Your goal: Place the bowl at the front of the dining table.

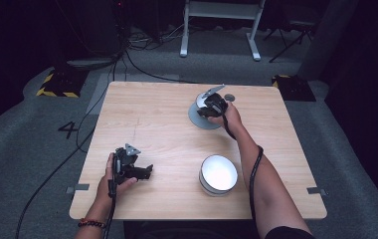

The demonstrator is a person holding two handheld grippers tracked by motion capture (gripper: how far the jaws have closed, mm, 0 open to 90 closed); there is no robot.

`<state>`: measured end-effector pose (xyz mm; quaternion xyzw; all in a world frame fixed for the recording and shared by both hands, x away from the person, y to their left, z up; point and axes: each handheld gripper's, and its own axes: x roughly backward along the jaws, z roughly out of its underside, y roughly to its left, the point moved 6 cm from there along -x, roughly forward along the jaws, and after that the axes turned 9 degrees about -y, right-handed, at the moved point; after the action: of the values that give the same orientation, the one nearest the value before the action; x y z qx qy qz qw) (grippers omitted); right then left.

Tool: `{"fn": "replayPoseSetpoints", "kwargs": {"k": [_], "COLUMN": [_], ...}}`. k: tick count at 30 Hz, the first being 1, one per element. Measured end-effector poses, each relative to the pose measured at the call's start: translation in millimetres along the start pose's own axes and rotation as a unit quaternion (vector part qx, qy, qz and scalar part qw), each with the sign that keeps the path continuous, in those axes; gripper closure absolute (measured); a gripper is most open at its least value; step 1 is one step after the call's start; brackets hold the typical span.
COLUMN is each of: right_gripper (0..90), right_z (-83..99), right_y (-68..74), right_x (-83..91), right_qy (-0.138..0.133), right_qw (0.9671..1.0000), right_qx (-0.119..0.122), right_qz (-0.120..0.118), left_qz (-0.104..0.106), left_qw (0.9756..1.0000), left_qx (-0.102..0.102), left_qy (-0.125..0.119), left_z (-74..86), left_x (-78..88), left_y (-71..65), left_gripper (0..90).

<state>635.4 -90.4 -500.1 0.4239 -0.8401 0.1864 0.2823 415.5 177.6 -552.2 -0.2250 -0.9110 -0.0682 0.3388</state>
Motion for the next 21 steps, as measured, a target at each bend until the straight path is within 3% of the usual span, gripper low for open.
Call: {"fn": "replayPoseSetpoints", "kwargs": {"k": [21], "right_gripper": [74.7], "right_z": [4.3], "right_y": [-2.8], "right_x": [8.0], "right_qy": [0.0], "right_qw": [1.0], "right_qx": [-0.007], "right_qz": [0.007], "left_qz": [0.0], "left_qw": [1.0], "left_qx": [0.0], "left_qy": [0.0], "left_z": [0.0], "left_x": [0.0], "left_y": [0.1], "left_gripper": [0.1]}}
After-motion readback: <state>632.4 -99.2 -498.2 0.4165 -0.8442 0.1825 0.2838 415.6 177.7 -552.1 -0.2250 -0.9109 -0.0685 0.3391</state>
